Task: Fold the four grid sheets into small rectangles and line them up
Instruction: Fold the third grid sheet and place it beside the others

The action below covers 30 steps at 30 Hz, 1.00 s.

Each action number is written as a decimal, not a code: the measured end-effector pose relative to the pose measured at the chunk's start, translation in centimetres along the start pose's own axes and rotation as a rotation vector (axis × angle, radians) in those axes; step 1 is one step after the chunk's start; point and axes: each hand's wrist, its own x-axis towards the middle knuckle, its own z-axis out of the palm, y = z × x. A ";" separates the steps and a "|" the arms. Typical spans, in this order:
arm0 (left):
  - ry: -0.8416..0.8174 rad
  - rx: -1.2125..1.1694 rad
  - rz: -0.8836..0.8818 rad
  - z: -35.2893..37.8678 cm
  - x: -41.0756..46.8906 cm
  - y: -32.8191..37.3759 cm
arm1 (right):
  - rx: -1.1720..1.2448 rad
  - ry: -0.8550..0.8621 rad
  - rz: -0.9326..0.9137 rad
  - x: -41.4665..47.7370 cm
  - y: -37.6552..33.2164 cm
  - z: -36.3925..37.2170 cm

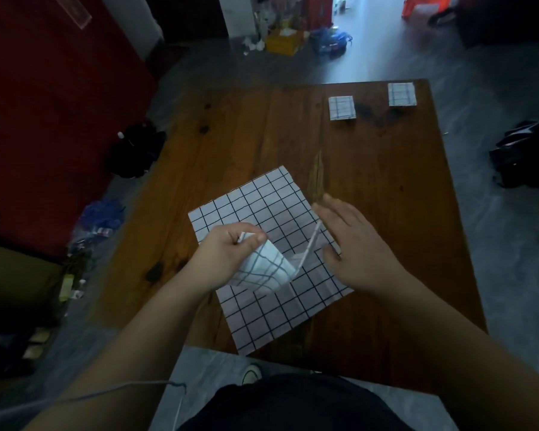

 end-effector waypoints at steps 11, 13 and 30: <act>0.002 -0.049 0.076 -1.0 -1.0 -0.3 | 0.195 -0.196 -0.158 0.9 -3.0 2.6; 0.016 -0.056 0.081 -1.4 -1.4 -0.6 | 0.203 -0.171 -0.143 1.0 -3.3 3.4; -0.487 0.752 0.119 -4.2 0.6 0.4 | -0.162 -0.327 -0.078 2.8 -8.6 2.3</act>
